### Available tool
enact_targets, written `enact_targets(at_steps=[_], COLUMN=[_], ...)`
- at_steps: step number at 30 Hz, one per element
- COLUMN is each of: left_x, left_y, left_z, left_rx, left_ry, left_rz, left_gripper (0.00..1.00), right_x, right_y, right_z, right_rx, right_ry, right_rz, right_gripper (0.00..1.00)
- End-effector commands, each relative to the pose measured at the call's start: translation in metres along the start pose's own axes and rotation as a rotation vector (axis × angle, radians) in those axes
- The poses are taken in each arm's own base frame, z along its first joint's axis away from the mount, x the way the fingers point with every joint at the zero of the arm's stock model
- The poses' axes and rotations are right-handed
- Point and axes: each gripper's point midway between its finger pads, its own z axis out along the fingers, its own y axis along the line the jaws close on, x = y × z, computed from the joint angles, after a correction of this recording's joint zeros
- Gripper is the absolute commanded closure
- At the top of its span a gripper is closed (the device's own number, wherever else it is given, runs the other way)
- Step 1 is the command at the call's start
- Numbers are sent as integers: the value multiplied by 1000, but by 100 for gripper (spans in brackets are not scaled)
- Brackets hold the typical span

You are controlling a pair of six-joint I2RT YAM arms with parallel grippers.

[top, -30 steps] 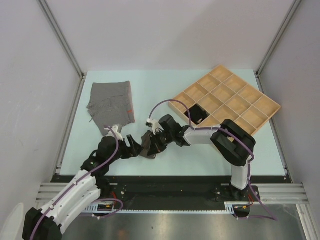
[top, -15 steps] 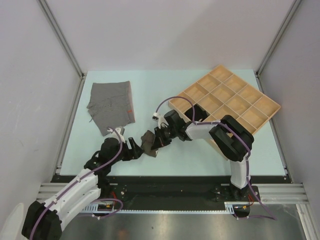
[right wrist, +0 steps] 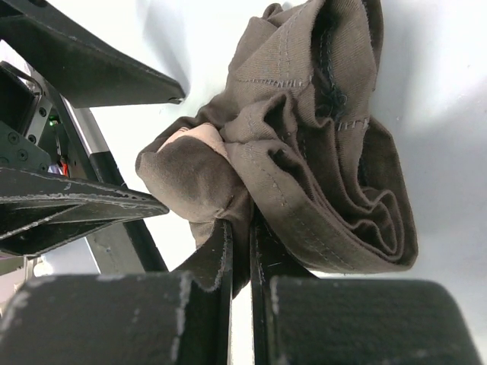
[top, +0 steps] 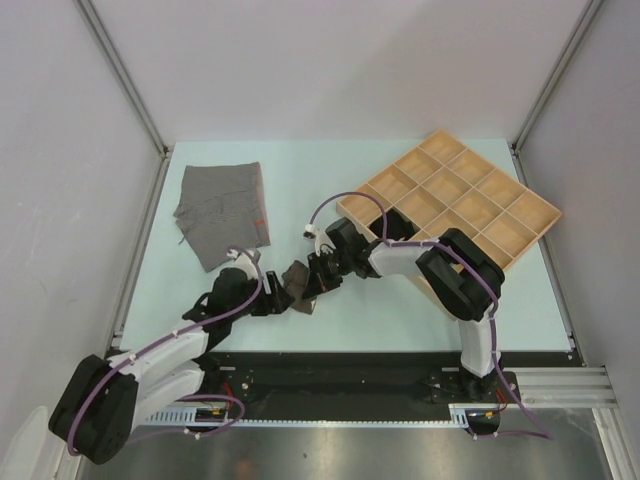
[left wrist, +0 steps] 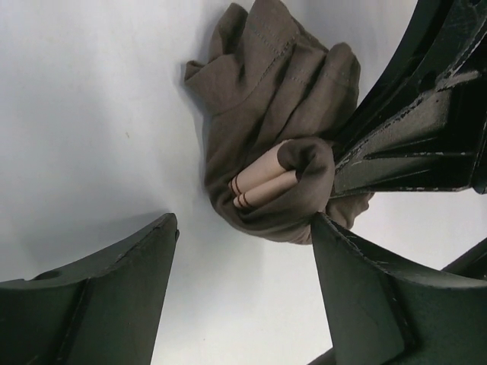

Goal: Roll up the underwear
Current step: Roll the underwear to the center of the board.

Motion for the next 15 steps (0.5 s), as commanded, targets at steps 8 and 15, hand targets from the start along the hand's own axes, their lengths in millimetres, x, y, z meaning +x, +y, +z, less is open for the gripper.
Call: enact_targets(at_steps=[8,15], left_x=[-22,-16], left_y=[-9,-1], left_z=[20,22], left_rx=[17,-48], left_ry=[-49,17], left_rz=[28,-6], left_gripper=[73,80], right_x=[14,-21], right_y=[-36,-35], right_z=[-7,-56], right_rx=[195,386], right_ry=[51,-40], right_rz=[-17,-108], right_gripper=[73,39])
